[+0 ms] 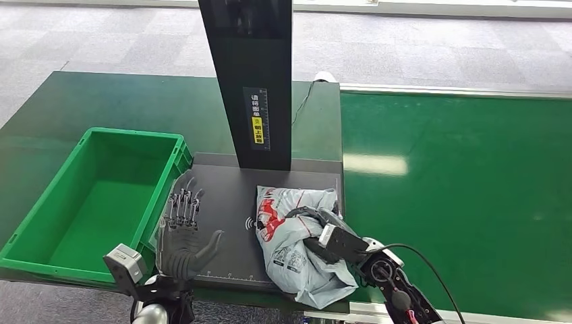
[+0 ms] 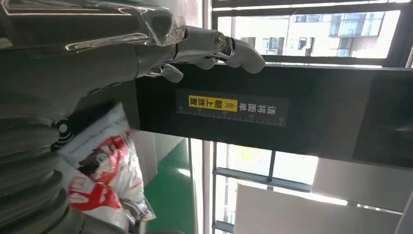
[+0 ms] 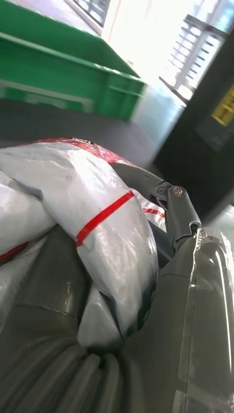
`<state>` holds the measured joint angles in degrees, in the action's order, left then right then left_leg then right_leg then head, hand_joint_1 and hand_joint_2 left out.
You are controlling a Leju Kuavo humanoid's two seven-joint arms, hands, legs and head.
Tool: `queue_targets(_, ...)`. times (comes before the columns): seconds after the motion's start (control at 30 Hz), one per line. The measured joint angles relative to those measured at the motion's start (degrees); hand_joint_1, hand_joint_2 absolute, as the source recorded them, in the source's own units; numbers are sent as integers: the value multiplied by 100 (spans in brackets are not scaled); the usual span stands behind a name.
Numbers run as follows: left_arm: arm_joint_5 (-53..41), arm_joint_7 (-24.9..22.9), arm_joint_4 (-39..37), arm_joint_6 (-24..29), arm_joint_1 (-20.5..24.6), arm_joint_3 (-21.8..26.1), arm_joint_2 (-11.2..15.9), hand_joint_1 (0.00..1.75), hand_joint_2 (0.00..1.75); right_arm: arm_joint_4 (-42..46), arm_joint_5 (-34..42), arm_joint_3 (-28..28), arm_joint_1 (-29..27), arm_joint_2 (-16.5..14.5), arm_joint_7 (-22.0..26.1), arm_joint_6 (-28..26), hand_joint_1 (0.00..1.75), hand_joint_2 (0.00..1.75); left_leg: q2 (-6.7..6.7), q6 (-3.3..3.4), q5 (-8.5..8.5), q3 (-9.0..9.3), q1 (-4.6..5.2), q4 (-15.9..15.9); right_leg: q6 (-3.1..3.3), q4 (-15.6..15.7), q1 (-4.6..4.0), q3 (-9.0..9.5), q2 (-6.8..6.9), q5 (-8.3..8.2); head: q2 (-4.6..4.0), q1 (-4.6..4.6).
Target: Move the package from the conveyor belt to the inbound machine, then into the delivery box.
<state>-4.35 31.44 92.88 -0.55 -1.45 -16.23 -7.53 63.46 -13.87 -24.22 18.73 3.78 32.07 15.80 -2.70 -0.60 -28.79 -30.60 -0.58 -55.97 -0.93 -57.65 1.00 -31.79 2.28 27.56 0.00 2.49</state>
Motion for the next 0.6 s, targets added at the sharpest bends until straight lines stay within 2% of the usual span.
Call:
queue_targets(0.03, 14, 2, -41, -20, 36, -21, 3, 0, 175, -8, 43, -57, 0, -2, 60, 93, 0, 175, 0, 0, 0, -1, 0, 0, 0, 0, 0, -1, 0, 0, 0, 0)
queue_targets(0.33, 146, 55, -407, -98, 271, -162, 52, 0, 175, -21, 592, -285, -32, -5, 484, 263, 0, 175, 0, 0, 0, -1, 0, -1, 0, 0, 0, -2, 0, 0, 0, -1)
queue_targets(0.6, 209, 91, -479, 2, 274, -190, 103, 0, 175, 585, 974, 40, -366, -15, 772, -354, 0, 175, 1, 0, 0, -7, 0, 0, 0, 0, 0, -5, 0, 0, 0, -1)
